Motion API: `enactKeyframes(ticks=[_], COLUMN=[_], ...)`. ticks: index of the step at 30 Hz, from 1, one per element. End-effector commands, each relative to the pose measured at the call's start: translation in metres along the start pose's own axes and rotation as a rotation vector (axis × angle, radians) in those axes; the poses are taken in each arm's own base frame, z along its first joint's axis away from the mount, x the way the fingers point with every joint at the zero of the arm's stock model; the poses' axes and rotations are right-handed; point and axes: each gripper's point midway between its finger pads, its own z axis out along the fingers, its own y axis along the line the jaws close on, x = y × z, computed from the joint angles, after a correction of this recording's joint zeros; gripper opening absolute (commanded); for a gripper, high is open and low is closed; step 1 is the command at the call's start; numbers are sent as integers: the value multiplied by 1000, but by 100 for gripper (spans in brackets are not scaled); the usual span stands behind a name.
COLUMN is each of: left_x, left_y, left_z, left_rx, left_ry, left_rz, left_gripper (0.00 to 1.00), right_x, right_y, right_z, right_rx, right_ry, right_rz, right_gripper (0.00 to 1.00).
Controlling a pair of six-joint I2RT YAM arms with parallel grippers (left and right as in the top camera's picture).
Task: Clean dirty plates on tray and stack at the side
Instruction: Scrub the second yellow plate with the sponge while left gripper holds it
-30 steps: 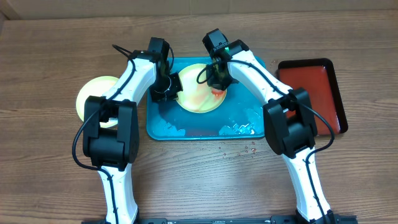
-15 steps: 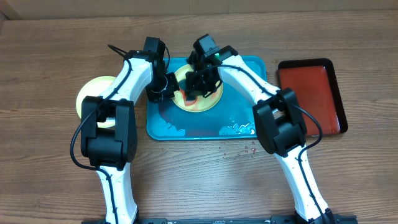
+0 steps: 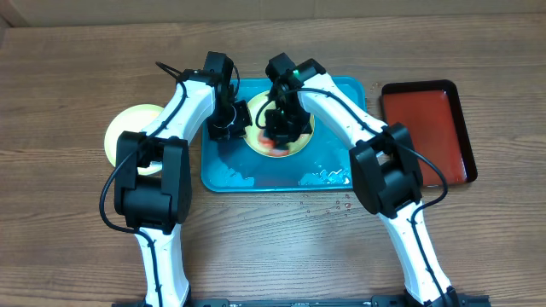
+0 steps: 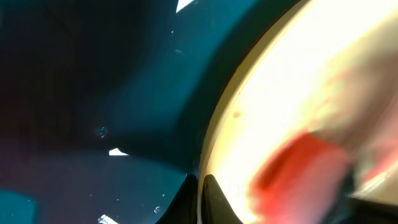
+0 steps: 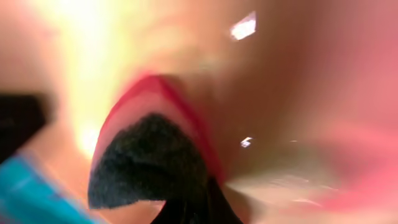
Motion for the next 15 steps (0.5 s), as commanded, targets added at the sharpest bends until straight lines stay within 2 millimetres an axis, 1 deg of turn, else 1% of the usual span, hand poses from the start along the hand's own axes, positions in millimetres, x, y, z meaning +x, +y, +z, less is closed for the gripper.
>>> enactKeyframes(ticks=[1, 3, 5, 9, 12, 13, 14, 15], left_x=[-3, -3, -3, -3, -3, -2, -3, -2], left_y=[4, 4, 4, 4, 4, 4, 4, 4], left_z=[-4, -4, -4, -4, -4, -4, -4, -4], left_rx=[-8, -7, -7, -8, -8, -8, -8, -8], left_ry=[-11, -11, -12, -12, -11, -10, -10, -10], left_rz=[23, 24, 27, 27, 27, 30, 31, 33], left_gripper=[4, 4, 4, 4, 4, 4, 4, 4], right_x=[-22, -27, -33, -51, -63, -66, -66, -66], right_y=[-95, -100, -100, -90, -75, -66, -60, -53], right_z=[-7, -10, -11, -10, 1, 12, 16, 26], right_rx=[425, 460, 461, 426, 348, 286, 252, 203], right_ry=[-131, -161, -188, -269, -302, -292, -285, -264], right_rz=[118, 117, 118, 132, 129, 125, 122, 118], right_gripper=[4, 4, 4, 4, 4, 4, 4, 4])
